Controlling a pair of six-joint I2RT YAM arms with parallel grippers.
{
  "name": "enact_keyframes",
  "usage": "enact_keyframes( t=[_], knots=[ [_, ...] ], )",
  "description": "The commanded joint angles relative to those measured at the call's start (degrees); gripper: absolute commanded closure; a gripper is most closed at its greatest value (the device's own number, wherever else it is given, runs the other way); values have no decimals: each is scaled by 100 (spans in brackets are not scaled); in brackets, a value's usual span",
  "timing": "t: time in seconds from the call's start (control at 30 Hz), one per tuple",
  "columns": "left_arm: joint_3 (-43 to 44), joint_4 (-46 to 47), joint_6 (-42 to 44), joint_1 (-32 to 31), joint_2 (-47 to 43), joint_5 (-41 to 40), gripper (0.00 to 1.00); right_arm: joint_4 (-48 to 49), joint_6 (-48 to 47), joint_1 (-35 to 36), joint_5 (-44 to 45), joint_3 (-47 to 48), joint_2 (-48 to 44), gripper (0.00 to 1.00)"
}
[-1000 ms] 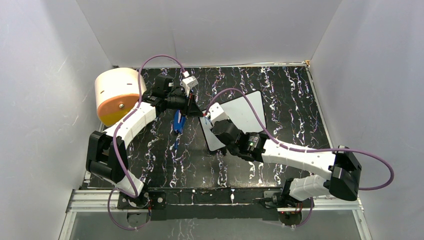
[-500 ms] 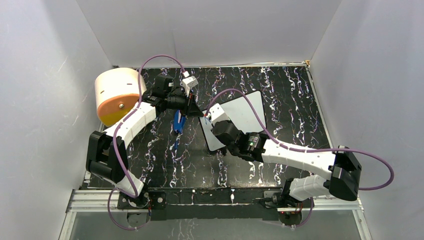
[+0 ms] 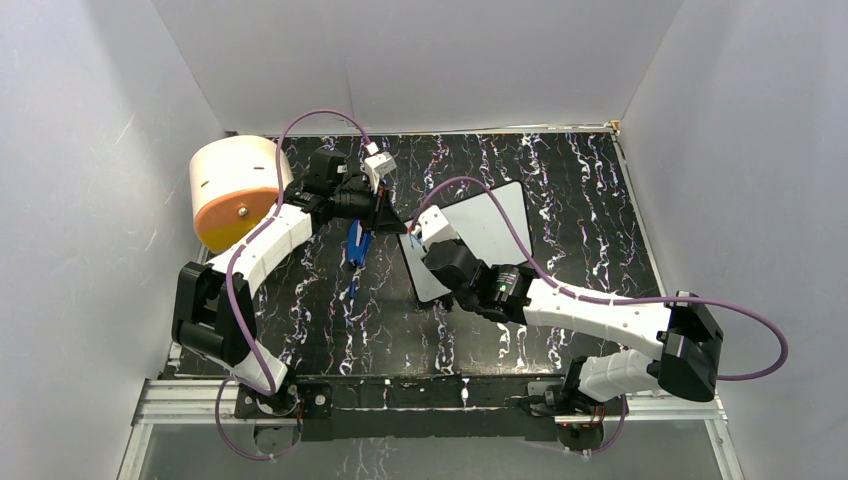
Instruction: Write a sentence on the whiteboard
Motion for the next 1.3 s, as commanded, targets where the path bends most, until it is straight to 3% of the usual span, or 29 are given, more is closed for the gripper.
enact_keyframes(
  t=[0.0,0.93,1.27],
  knots=[
    [-39,-126,199,-25,-40,28,100,531,-112,-65,258,107,-90,100],
    [-25,-122,180,-25,-4,79,100,771,-259,-148,241,173,-84,100],
    [-18,-121,173,-25,-6,81,100,448,-100,-149,142,134,-64,100]
  ],
)
